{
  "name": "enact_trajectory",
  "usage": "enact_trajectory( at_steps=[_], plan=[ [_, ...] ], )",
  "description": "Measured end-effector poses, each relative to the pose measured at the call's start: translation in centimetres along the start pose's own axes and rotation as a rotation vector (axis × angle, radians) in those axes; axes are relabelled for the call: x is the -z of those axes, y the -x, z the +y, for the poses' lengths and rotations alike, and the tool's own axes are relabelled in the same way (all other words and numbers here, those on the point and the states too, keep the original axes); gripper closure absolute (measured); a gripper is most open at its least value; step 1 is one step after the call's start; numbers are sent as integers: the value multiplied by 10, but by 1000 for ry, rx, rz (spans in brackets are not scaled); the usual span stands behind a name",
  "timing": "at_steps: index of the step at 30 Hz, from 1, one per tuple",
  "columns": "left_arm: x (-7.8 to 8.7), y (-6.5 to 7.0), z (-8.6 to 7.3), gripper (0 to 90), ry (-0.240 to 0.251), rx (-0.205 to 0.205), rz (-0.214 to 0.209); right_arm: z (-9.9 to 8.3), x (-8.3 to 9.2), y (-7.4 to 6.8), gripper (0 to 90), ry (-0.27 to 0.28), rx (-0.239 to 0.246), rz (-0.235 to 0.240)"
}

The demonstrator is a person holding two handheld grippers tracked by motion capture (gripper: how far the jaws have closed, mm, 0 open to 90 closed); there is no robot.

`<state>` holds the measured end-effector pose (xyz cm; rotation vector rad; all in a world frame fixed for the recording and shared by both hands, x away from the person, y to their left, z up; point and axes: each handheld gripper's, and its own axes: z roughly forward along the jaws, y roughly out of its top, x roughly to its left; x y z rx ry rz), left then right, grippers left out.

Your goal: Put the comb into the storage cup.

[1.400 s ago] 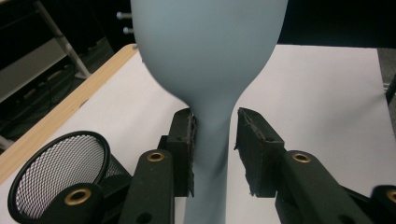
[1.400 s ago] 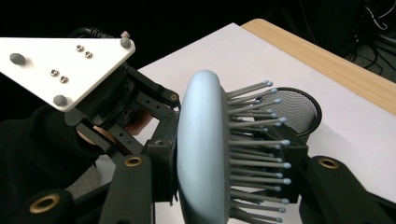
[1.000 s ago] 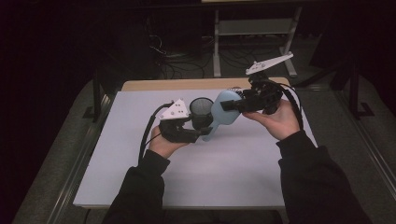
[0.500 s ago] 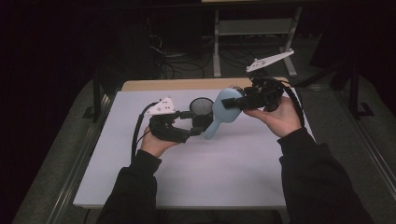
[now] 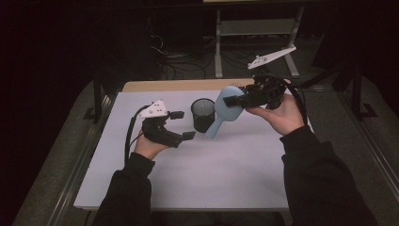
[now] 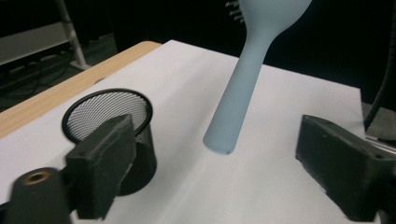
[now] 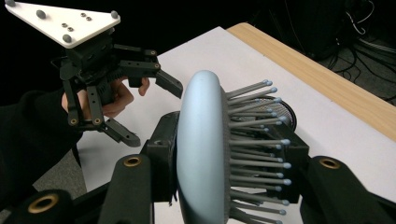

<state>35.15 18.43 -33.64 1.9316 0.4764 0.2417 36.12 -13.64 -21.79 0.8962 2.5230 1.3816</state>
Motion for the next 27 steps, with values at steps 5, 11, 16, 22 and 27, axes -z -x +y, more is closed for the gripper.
enact_trajectory(
  at_steps=[5, 11, 16, 22, 27],
  plan=[
    [7, -2, -2, 22, 20, -4, 17, 5, 1, 1, 521, -6, 4, 1],
    [16, -5, -6, 0, 30, 1, 43, 13, 4, 3, 521, -12, 9, -5],
    [24, -9, -11, 0, 29, 6, 64, 19, 5, 5, 520, -16, 8, -13],
    [35, -13, -20, 0, 30, 16, 94, 25, 4, 7, 519, -18, 14, -22],
    [41, -15, -26, 0, 29, 15, 110, 30, 3, 8, 519, -19, 16, -27]
  ],
)
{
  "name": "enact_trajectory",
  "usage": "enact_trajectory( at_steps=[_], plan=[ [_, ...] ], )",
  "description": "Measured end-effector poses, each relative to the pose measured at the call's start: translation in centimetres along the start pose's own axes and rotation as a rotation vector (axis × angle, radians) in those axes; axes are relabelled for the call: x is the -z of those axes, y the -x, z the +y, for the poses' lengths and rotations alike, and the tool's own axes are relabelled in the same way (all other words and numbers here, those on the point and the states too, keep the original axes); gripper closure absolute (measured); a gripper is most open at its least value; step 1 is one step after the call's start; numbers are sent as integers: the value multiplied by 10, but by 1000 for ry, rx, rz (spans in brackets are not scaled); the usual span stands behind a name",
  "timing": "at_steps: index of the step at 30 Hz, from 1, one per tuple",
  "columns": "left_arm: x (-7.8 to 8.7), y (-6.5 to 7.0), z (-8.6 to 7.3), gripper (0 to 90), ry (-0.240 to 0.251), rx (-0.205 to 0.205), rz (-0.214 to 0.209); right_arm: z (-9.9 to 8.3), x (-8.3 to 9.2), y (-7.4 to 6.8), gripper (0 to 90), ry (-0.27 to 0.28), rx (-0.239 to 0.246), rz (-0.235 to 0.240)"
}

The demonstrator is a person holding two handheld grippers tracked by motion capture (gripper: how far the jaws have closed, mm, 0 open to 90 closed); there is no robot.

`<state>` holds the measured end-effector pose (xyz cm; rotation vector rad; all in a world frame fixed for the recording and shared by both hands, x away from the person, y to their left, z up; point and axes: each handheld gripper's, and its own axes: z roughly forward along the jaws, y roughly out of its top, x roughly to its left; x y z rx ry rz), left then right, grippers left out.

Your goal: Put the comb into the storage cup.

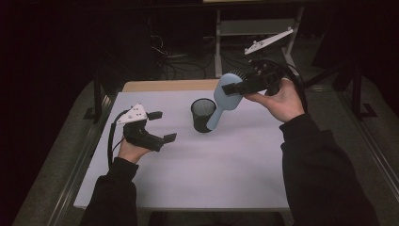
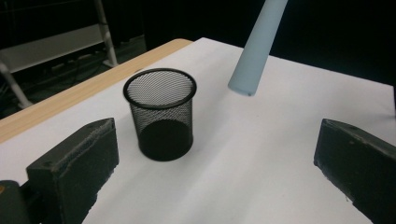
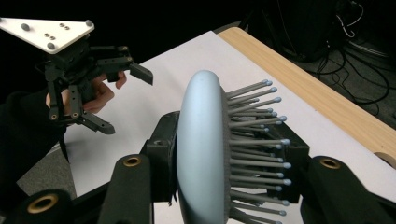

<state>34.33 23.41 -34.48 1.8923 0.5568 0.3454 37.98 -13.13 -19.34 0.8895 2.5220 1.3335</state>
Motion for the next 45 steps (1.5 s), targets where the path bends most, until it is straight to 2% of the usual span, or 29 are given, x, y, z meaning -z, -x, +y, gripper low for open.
enact_trajectory(
  at_steps=[20, 30, 36, 45],
  plan=[
    [27, -9, -22, 0, 24, 25, 80, 17, -2, 10, 518, 7, -3, -34],
    [39, -12, -42, 0, 31, 53, 117, 24, -7, 13, 517, 5, 5, -43],
    [47, -12, -57, 0, 70, 61, 156, 29, -10, 15, 517, 10, 2, -46],
    [57, -17, -80, 0, 120, 114, 186, 40, -13, 17, 517, 21, 9, -55]
  ],
)
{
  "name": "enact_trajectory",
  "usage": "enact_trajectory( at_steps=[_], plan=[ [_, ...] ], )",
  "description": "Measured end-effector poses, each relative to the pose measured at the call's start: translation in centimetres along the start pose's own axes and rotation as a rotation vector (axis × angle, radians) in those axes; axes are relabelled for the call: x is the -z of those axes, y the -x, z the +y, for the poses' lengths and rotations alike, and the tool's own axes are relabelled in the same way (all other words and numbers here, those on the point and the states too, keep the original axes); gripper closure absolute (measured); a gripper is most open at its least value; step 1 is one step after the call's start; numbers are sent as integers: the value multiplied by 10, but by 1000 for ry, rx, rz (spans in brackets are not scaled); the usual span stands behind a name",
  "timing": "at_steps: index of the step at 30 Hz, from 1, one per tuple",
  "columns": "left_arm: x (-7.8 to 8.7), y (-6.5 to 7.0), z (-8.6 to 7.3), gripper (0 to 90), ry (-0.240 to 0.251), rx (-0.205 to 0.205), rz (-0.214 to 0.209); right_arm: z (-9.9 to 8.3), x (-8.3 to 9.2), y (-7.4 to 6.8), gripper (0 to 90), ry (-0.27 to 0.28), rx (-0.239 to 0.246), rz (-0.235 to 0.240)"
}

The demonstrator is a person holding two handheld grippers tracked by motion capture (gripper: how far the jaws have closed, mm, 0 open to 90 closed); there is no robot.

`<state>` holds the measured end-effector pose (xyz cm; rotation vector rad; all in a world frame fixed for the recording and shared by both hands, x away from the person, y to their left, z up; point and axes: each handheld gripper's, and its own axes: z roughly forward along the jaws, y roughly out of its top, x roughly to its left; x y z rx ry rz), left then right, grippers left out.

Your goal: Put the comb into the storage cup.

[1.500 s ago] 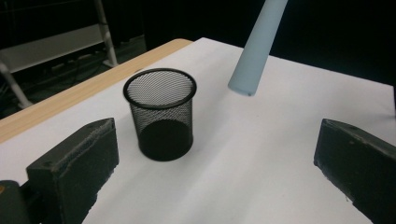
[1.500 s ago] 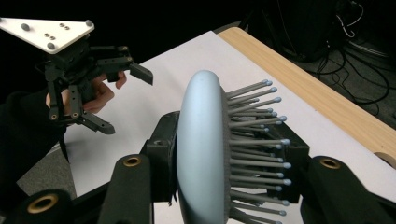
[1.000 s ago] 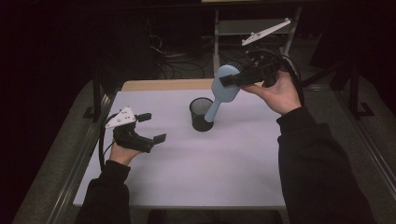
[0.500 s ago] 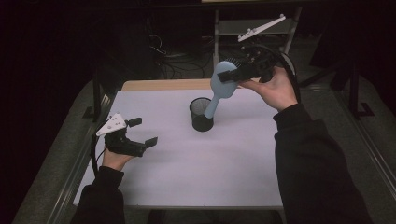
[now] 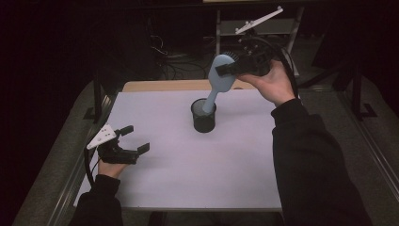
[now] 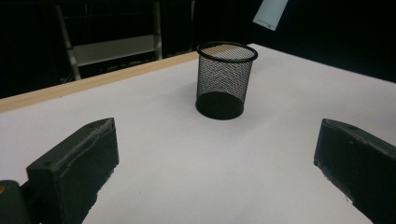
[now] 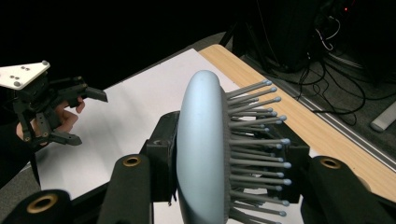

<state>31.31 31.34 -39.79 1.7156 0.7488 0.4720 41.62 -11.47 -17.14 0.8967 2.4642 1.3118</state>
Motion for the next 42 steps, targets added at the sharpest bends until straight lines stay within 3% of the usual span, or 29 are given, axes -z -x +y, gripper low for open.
enact_trajectory(
  at_steps=[8, 21, 30, 42],
  plan=[
    [2, 0, -14, 0, 1, 2, 18, 3, -9, 5, 516, 9, 1, -7],
    [5, 2, -23, 0, 9, -5, 31, 3, -29, 18, 516, 16, -24, -45],
    [2, 4, -30, 0, -22, -9, 24, -2, -41, 24, 515, 17, -35, -39],
    [6, 1, -32, 0, -10, 9, 38, -12, -62, 33, 515, -3, -56, -35]
  ],
)
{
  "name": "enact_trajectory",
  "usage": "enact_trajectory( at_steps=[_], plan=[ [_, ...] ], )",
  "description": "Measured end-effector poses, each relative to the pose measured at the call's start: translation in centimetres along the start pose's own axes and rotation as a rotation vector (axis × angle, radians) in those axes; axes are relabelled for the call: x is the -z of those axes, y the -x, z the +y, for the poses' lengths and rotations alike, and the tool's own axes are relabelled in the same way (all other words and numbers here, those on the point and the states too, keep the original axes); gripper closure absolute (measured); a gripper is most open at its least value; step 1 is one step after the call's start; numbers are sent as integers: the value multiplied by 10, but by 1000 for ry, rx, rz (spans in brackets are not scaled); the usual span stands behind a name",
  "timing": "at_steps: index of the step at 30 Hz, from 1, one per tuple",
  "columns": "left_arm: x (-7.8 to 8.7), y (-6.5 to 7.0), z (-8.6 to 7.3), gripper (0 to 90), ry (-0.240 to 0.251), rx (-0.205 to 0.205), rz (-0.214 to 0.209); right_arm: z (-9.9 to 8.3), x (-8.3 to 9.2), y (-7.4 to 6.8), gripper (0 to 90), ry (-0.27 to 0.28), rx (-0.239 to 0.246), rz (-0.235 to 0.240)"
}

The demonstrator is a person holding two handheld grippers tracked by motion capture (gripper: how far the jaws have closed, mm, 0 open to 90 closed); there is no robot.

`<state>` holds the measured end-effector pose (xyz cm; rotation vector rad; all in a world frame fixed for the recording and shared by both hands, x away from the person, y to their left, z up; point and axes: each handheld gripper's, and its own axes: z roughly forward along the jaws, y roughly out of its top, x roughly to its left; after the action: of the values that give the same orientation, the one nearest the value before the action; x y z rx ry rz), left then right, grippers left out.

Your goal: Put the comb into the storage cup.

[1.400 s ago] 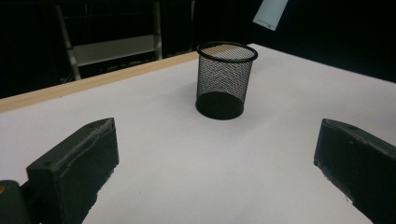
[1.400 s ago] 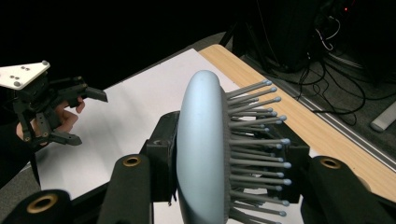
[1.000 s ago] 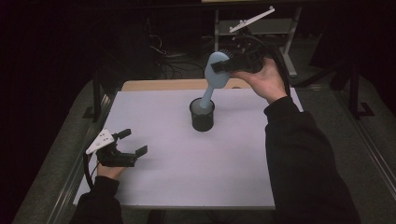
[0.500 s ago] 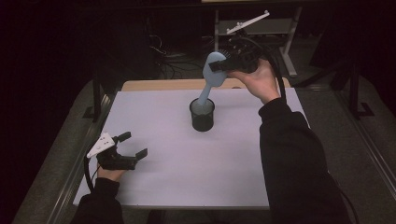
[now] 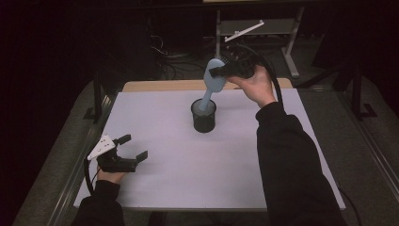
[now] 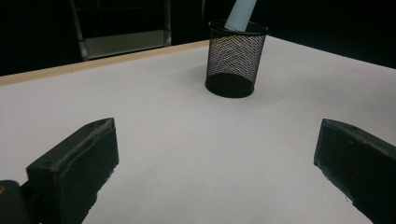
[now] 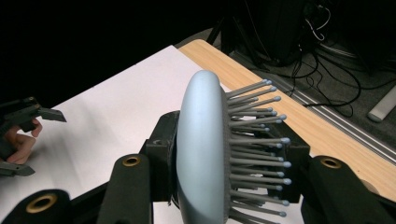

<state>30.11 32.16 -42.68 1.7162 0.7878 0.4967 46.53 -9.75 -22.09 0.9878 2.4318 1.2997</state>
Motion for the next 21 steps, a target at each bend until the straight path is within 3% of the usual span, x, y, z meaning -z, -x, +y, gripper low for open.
enact_trajectory(
  at_steps=[21],
  plan=[
    [2, -2, 0, 0, 2, 8, -1, -19, -21, 11, 513, -26, -36, 8]
  ],
)
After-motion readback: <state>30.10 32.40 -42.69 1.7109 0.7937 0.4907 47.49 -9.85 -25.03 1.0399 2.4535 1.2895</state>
